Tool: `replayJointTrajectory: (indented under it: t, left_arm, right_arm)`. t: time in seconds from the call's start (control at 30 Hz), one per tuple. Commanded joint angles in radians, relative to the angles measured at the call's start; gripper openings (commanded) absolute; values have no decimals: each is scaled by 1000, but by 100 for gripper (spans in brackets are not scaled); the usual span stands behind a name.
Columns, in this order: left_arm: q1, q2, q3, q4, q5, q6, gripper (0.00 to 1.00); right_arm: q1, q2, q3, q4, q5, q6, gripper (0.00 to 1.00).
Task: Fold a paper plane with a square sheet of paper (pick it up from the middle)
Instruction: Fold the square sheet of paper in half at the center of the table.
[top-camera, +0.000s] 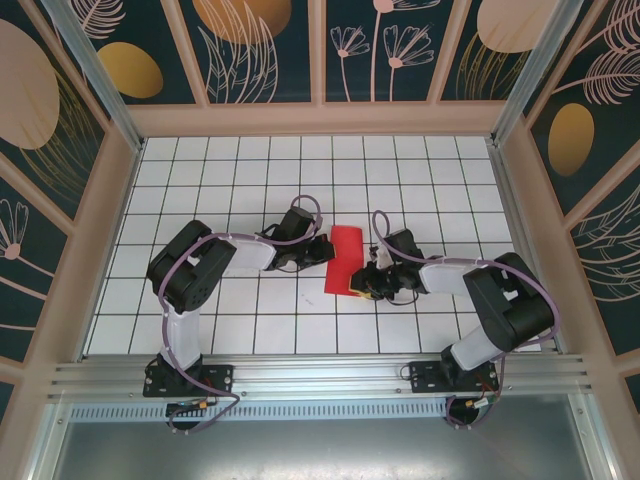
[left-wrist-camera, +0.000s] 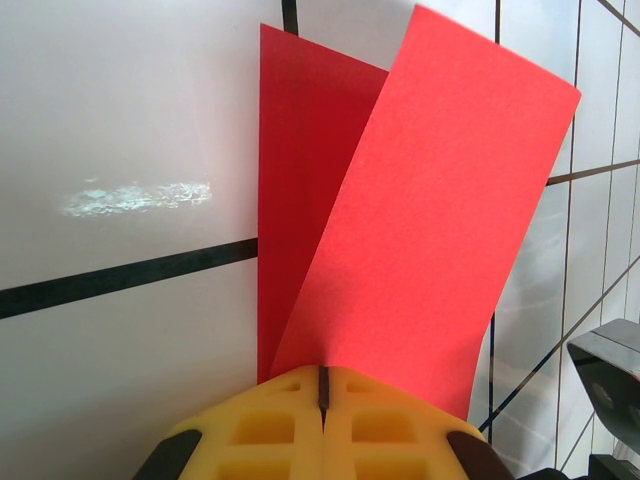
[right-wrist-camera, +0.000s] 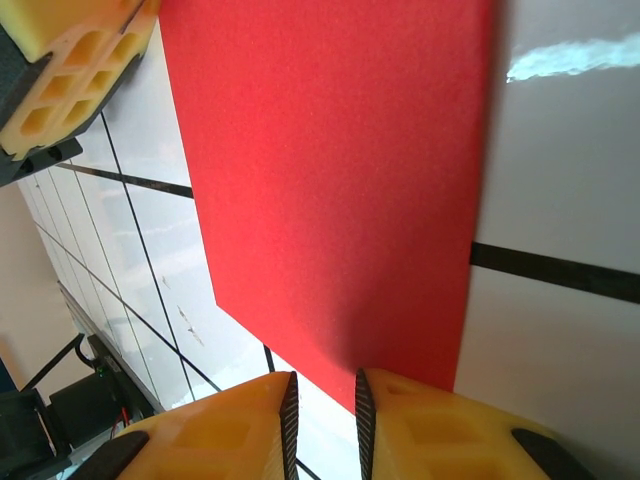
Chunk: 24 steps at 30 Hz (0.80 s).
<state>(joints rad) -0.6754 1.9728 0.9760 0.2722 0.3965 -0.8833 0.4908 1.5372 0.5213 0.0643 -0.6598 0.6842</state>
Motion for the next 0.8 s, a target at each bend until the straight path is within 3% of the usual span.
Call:
replayJointTrajectory:
  t: [0.0, 0.2, 0.57, 0.77]
  left_arm:
    - [-10, 56, -8, -80, -15, 26, 1]
    - [-10, 58, -8, -81, -13, 28, 1]
    - [-10, 56, -10, -88, -11, 33, 1]
    - [-10, 53, -10, -95, -15, 37, 1]
  right_arm:
    - [8, 5, -4, -24, 20, 3, 26]
    - [21, -68, -5, -22, -8, 8, 27]
    - [14, 38, -10, -28, 20, -13, 26]
    - [-30, -75, 107, -72, 13, -33, 26]
